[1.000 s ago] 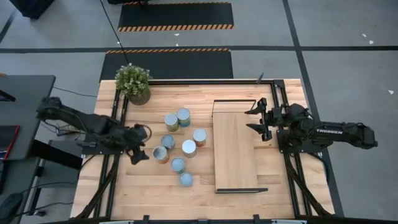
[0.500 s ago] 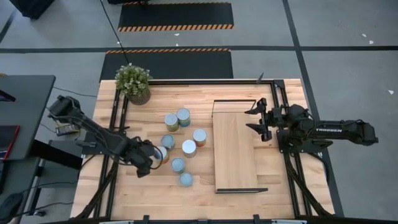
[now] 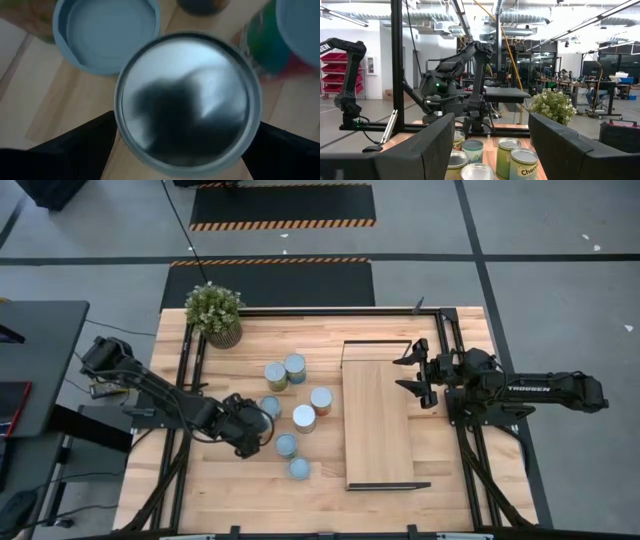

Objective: Pick and place cans onto a shelf
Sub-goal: Put the canned corn on the shelf

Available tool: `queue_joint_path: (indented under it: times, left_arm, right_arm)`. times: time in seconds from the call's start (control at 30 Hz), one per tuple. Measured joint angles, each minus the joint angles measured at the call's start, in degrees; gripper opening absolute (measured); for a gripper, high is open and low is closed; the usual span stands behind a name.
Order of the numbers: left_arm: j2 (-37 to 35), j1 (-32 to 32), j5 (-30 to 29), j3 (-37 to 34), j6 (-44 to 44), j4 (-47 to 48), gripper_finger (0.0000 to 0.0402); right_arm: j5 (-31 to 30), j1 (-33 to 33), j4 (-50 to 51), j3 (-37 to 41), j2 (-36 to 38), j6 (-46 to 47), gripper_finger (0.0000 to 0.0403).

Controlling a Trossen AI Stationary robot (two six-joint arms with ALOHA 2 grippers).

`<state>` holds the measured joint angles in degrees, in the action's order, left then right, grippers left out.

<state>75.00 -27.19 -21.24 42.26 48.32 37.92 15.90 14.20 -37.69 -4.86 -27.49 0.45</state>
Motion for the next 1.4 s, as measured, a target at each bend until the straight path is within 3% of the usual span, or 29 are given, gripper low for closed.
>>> queue_joint_path:
  times: [0.37, 0.8, 1.1, 1.4]
  left_arm:
    - [0.0, 2.7, 0.9, 0.0, -2.7, -3.0, 0.0380]
    - [-0.6, 6.2, 9.0, 0.9, -3.0, -1.6, 0.0306]
    - [-0.3, 10.5, 18.3, 16.1, -10.6, 10.1, 0.0317]
    - [2.2, 18.1, 12.4, 29.5, -26.6, 13.5, 0.0316]
  right_arm:
    - [0.0, 0.0, 0.0, 0.0, 0.0, 0.0, 0.0261]
    - [-1.4, 0.0, -0.3, 0.0, 0.0, 1.0, 0.0261]
    - [-2.7, 0.0, -1.6, 0.0, -1.6, 0.8, 0.0261]
    - [-2.8, 0.0, -3.2, 0.0, -4.7, 1.8, 0.0261]
